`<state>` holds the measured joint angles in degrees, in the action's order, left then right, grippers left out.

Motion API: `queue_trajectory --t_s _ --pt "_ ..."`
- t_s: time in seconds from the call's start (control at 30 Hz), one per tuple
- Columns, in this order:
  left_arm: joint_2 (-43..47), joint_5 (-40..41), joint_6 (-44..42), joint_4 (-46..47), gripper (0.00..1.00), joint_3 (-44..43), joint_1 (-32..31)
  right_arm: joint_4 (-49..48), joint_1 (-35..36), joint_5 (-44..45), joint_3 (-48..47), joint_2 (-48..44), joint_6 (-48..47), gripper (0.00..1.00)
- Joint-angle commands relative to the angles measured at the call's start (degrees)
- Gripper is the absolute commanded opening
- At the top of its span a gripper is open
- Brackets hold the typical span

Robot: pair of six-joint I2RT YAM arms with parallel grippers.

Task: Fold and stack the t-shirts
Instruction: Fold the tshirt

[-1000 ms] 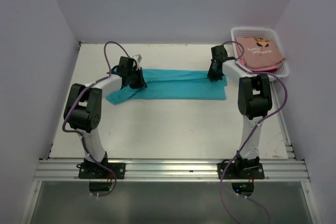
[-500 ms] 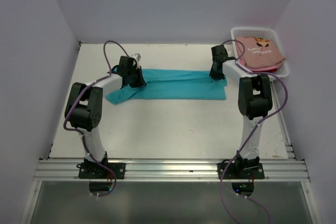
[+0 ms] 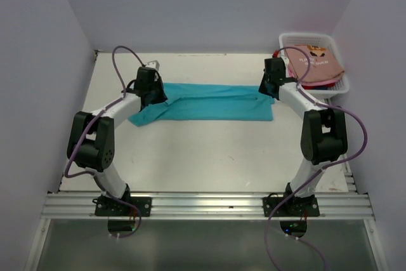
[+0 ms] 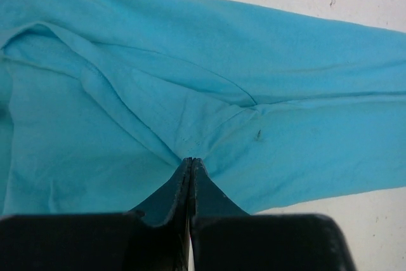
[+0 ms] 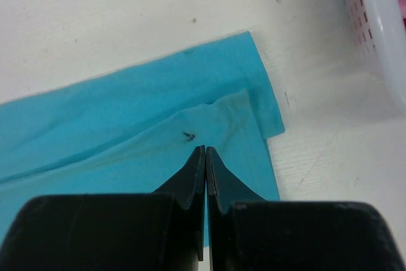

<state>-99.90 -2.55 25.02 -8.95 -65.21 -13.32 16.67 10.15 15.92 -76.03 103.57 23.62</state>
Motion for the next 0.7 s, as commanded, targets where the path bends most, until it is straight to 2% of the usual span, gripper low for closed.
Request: queue_trajectory --t_s 0.0,0.07,0.1,0.2,0.37,0.57,0.67 --pt "2.86 3.87 3.63 -0.9 0.05 3.68 0.49 -0.85 -0.05 -0.27 2.81 -1.44 1.34 0.0" --pt "3.74 3.6 6.79 0.6 0.24 6.22 0.49 -0.15 -0.13 -0.72 3.69 -1.7 1.61 0.0" --pt "3.92 3.51 7.76 0.95 0.45 6.84 0.49 0.03 -0.13 -0.89 3.96 -1.88 1.61 0.0" --pt "3.48 3.6 10.57 2.01 0.67 8.08 0.49 -0.05 -0.13 -1.68 5.27 -2.84 1.96 0.0" --pt "1.99 0.53 13.39 7.62 0.7 9.04 0.49 -0.23 -0.05 -2.04 6.68 -3.64 1.79 0.0" --pt "3.92 -5.27 18.66 21.24 0.68 13.88 0.49 -0.32 0.04 -1.95 7.04 -3.73 1.52 0.0" --pt "2.08 -6.68 19.89 21.87 0.67 12.4 0.66 -0.14 0.04 -1.95 6.86 -3.55 1.52 0.0"
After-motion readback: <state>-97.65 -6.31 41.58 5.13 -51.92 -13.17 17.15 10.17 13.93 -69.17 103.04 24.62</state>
